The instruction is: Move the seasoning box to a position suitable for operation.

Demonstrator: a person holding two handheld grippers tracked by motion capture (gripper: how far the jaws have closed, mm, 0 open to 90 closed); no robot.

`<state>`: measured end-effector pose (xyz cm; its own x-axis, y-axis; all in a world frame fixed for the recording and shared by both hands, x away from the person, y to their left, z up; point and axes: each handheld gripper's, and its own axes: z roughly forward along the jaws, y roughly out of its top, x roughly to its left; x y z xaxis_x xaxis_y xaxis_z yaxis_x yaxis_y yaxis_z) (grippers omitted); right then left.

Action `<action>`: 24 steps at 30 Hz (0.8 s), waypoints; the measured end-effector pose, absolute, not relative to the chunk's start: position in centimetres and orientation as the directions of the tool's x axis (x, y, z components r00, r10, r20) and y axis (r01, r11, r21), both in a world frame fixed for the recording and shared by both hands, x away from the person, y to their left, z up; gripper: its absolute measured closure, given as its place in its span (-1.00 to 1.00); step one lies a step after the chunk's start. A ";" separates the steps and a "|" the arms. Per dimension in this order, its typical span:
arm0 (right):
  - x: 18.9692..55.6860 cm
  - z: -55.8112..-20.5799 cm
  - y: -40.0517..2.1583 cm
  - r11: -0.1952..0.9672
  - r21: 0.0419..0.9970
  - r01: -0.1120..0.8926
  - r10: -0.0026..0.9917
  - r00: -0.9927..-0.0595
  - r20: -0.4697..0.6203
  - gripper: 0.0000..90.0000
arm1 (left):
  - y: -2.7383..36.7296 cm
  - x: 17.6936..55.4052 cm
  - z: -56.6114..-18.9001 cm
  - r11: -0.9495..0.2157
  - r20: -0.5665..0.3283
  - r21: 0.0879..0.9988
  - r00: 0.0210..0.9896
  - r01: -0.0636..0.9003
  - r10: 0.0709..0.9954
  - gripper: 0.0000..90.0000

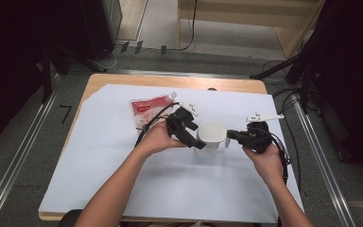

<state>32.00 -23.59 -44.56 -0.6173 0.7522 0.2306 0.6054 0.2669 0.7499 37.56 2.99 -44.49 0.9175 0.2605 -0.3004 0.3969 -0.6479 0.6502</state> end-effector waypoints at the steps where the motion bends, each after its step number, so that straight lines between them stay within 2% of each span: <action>1: 32.0 -44.6 -23.6 0.267 0.750 0.605 0.752 -0.617 0.231 1.00 | 3.0 37.6 -44.5 -0.648 -0.300 0.650 0.918 0.397 0.261 -0.77; 12: 31.7 -44.4 -22.9 0.282 0.768 0.575 0.759 -0.623 0.188 1.00 | 2.0 37.6 -45.1 -0.649 -0.284 0.654 0.922 0.388 0.264 -0.76; 24: 31.7 -44.9 -23.6 0.264 0.752 0.604 0.777 -0.595 0.206 1.00 | 1.8 37.4 -45.1 -0.666 -0.238 0.655 0.934 0.356 0.266 -0.73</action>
<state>31.73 -23.65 -44.85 -0.5951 0.7769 0.2055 0.6043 0.2641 0.7517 37.44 1.83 -45.08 0.9342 0.2658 -0.2378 0.3563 -0.6659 0.6555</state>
